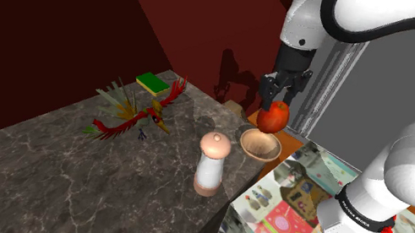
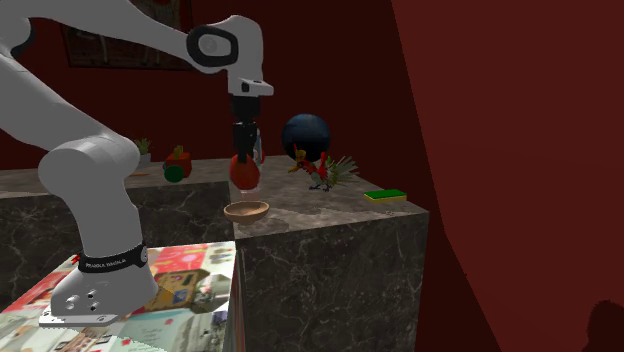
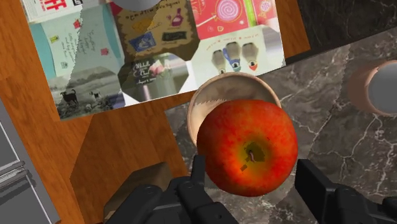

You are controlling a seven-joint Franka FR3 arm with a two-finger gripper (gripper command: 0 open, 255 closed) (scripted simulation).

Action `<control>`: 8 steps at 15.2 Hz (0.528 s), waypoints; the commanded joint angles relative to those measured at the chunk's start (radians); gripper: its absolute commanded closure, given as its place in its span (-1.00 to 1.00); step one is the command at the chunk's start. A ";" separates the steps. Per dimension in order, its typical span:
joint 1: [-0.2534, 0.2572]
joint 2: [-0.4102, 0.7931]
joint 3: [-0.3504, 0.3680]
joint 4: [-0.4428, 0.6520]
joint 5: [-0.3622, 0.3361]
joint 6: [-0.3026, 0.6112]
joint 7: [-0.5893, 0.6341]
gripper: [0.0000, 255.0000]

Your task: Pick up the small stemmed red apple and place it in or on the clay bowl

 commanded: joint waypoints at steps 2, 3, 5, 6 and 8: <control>0.001 0.009 0.006 -0.034 0.005 0.043 -0.002 1.00; 0.002 0.012 0.008 -0.045 0.007 0.058 -0.002 1.00; 0.003 0.019 0.013 -0.068 0.011 0.088 -0.003 1.00; 0.004 0.023 0.015 -0.079 0.013 0.103 -0.003 1.00; 0.005 0.032 0.019 -0.101 0.017 0.134 -0.004 1.00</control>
